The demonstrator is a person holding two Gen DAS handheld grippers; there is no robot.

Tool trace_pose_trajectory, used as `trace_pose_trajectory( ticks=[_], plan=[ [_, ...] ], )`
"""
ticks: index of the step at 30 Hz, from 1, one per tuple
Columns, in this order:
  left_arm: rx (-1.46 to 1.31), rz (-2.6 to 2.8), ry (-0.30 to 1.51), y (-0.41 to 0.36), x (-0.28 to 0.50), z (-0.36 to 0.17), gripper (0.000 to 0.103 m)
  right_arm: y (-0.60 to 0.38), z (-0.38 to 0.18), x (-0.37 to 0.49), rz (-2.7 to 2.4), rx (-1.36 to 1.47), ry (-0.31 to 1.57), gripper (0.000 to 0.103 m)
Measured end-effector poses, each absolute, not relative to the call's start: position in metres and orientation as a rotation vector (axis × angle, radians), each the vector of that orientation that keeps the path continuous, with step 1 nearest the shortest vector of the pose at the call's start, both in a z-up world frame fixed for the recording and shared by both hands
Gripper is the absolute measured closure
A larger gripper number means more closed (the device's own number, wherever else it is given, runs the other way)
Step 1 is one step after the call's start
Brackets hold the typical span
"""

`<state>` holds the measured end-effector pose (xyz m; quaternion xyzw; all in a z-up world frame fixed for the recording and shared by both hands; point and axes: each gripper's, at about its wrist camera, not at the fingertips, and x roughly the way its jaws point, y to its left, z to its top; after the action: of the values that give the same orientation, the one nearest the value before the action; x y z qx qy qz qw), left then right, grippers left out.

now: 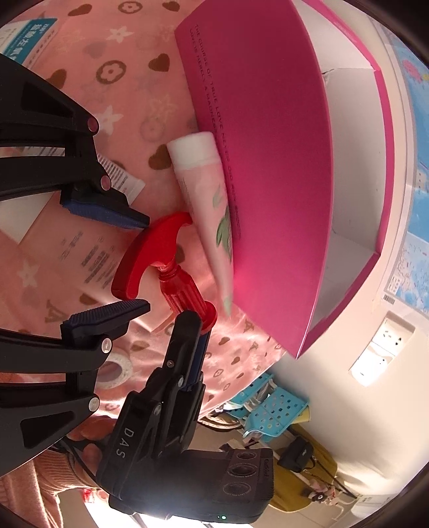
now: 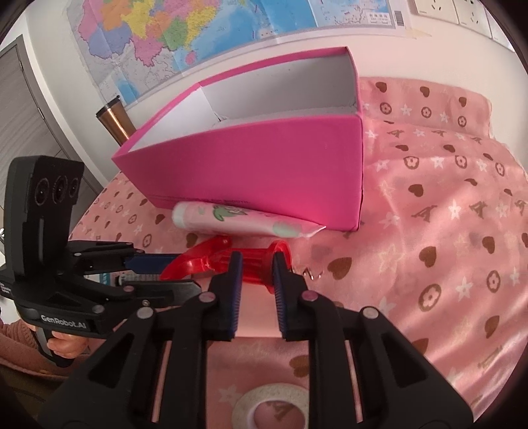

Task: Organize rigid objects
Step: 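Grasp the red corkscrew with the right gripper, then carry the red corkscrew into the magenta box and release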

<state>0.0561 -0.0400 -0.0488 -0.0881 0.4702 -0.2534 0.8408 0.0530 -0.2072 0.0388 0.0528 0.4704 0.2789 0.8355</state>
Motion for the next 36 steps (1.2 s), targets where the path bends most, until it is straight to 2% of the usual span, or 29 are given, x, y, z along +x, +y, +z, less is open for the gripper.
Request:
trace_pose_trajectory(
  ticks=[21, 36],
  plan=[
    [-0.118, -0.538, 0.841, -0.047, 0.017, 0.002, 0.059, -0.215, 0.095, 0.021, 0.631, 0.102, 0.852, 0.082],
    [-0.102, -0.489, 0.688, -0.034, 0.034, 0.054, 0.059, -0.208, 0.133, 0.057, 0.702, 0.132, 0.737, 0.082]
  ],
)
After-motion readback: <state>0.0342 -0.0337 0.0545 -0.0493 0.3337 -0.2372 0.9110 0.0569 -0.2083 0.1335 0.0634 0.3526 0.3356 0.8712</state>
